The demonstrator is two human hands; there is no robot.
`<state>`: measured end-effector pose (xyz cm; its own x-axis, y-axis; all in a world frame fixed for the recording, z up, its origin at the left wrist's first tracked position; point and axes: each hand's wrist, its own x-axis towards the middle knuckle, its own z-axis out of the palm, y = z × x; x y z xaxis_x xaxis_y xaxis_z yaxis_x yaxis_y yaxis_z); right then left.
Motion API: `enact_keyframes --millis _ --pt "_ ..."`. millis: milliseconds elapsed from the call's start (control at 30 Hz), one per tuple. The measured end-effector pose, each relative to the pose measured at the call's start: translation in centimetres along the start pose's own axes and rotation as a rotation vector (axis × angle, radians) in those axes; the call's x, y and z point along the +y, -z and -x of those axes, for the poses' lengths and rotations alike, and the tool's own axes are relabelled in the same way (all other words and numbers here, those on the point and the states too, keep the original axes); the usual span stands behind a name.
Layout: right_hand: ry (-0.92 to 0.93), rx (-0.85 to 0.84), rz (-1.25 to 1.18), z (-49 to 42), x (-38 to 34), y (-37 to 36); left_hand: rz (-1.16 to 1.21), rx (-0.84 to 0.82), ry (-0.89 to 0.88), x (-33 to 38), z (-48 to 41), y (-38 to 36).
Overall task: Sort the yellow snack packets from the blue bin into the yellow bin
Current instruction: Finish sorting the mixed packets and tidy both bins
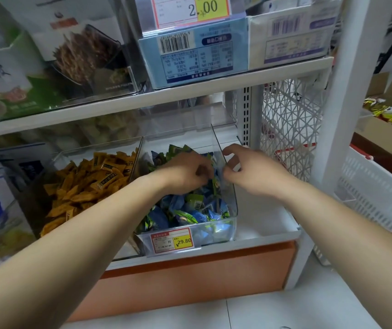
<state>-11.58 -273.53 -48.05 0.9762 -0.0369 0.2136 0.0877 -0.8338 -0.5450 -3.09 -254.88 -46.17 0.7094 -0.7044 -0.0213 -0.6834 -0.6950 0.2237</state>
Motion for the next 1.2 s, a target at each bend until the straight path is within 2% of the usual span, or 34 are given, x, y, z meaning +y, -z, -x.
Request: enact_keyframes --millis 100,167,233,433,600,800,967,1067,1133,1200 --pt "0.004 -0.001 -0.002 0.0 0.0 0.0 -0.164 -0.256 0.139 -0.4 -0.7 -0.6" --pt "0.003 0.002 -0.004 0.0 0.0 -0.1 -0.245 -0.352 0.21 -1.1 -1.4 -0.4" --pt "0.003 0.002 -0.002 0.1 0.1 -0.2 -0.278 -0.421 0.209 -1.6 -1.7 -0.4" --pt "0.012 -0.008 -0.002 0.1 0.0 -0.2 -0.209 -0.487 0.248 -2.9 -1.5 -2.5" --pt "0.006 -0.023 -0.018 0.2 0.0 -0.1 -0.046 -0.514 0.224 -3.4 -1.3 -2.1" --pt "-0.016 -0.041 -0.029 0.1 -0.1 0.0 0.193 -0.43 0.151 -3.0 -1.0 -2.4" --pt "-0.027 -0.051 -0.014 0.1 -0.4 0.2 0.507 -0.139 0.12 -3.1 0.4 -0.7" --pt "0.033 0.052 0.067 0.1 -1.1 0.4 0.757 0.019 0.103 -3.0 1.3 0.6" --pt "0.112 0.156 0.097 0.2 -2.0 0.4 0.818 0.11 0.112 -2.6 1.9 1.1" --pt "0.172 0.18 0.109 0.3 -3.2 0.1 0.837 0.184 0.14 -2.1 2.3 1.1"
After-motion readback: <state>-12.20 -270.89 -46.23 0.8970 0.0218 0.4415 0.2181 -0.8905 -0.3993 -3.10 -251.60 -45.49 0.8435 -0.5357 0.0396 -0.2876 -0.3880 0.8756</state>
